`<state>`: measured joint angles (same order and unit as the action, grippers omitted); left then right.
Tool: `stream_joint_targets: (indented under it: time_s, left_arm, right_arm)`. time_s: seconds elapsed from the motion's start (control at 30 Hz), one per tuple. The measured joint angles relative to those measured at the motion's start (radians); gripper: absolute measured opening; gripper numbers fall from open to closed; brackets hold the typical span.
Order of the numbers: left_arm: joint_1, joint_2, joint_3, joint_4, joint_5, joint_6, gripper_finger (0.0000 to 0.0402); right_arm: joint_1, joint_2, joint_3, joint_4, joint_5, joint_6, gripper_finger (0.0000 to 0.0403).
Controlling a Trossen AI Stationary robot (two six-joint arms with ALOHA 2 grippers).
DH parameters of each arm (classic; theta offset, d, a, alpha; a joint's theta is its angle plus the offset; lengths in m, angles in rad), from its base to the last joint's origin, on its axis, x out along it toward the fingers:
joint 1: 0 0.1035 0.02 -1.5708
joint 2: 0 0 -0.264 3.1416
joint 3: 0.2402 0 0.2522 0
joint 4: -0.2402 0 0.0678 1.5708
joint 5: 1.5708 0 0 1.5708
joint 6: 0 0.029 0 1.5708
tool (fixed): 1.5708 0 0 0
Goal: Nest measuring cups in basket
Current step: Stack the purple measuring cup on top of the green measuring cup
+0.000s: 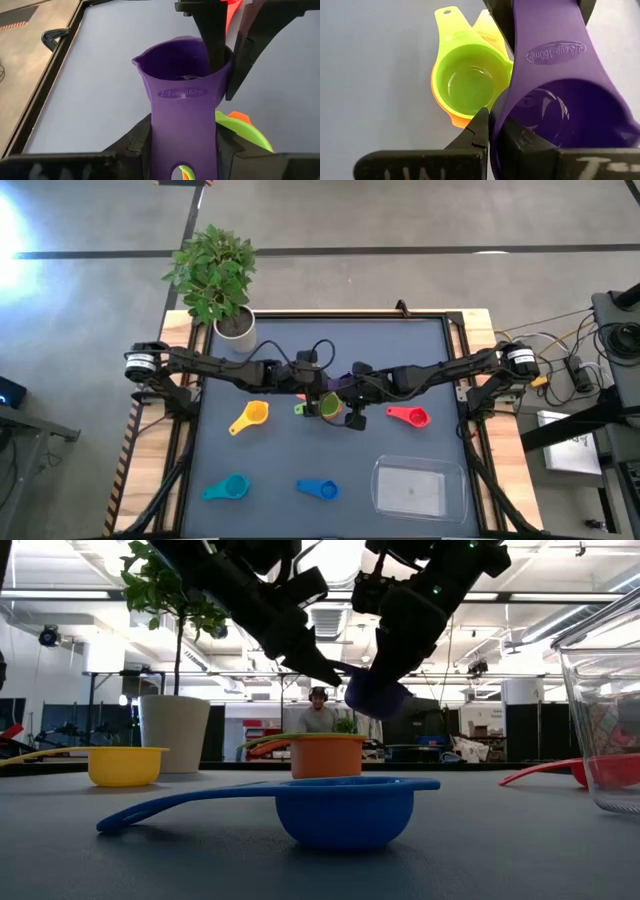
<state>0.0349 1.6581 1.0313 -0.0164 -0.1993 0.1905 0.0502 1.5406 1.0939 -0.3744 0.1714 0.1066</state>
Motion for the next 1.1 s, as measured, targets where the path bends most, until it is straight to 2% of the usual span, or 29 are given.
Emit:
stream_joint_targets:
  time_s: [0.3,0.63,0.77,0.87,1.1]
  left_arm:
    - [0.000,0.000,0.000,-0.011,0.003,-0.001,0.0101]
    - [0.000,0.000,-0.007,-0.031,-0.008,-0.001,0.0058]
    - [0.000,0.000,-0.016,-0.050,-0.004,-0.001,0.0027]
    - [0.001,0.000,-0.020,-0.055,-0.005,-0.001,0.0003]
    - [-0.002,-0.005,-0.023,-0.055,-0.022,0.011,0.0001]
  right_arm:
    - [0.000,0.000,-0.001,0.002,0.000,-0.004,0.0018]
    - [0.010,-0.003,-0.002,-0.009,-0.003,-0.017,0.0103]
    - [0.016,-0.020,-0.003,-0.010,-0.003,-0.016,0.0133]
    - [0.016,-0.029,-0.003,-0.010,-0.005,-0.010,0.0147]
    - [0.016,-0.034,-0.003,-0.014,0.004,-0.013,0.0164]
